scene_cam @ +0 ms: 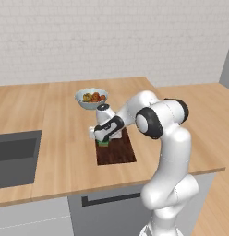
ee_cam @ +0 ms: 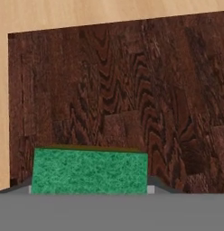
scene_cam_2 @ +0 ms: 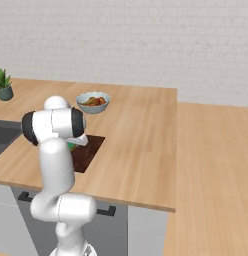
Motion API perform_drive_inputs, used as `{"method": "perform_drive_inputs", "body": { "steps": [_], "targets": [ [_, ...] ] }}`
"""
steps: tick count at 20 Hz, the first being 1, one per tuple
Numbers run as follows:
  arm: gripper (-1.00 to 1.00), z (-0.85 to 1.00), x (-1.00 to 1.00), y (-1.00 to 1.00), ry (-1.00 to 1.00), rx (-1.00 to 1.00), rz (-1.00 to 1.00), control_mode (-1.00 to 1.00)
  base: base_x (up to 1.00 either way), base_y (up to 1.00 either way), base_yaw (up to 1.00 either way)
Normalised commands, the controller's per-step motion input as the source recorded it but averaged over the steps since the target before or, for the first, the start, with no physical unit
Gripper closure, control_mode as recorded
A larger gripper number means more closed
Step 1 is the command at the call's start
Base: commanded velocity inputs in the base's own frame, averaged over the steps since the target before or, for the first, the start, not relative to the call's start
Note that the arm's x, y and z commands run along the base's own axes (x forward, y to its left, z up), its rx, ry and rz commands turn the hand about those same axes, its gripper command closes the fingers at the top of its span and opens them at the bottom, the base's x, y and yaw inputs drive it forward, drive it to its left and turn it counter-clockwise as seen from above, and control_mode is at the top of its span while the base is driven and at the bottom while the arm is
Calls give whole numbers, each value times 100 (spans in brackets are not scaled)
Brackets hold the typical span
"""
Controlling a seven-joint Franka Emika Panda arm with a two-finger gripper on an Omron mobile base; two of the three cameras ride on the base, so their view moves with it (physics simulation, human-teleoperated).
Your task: Pick up the sponge from the counter and clean the cutting board by briefly scrubbing or pressing down on the cutting board. Once finished, release the sponge.
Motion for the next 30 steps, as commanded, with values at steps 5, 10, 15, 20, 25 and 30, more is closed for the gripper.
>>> {"method": "perform_drive_inputs", "body": {
  "steps": [5, 10, 15, 20, 25, 30],
  "targets": [
    [100, -41, -17, -74, -8, 0, 0, -100, 0, 0, 0],
    [100, -43, -19, -80, -4, 0, 0, -100, 0, 0, 0],
    [100, -54, -16, -90, 0, 0, 0, -100, 0, 0, 0],
    [100, -32, -18, -97, 0, 0, 0, -100, 0, 0, 0],
    [100, -45, -18, -99, 0, 0, 0, -100, 0, 0, 0],
    [100, -54, -34, -100, -1, 0, 0, -100, 0, 0, 0]
  ]
}}
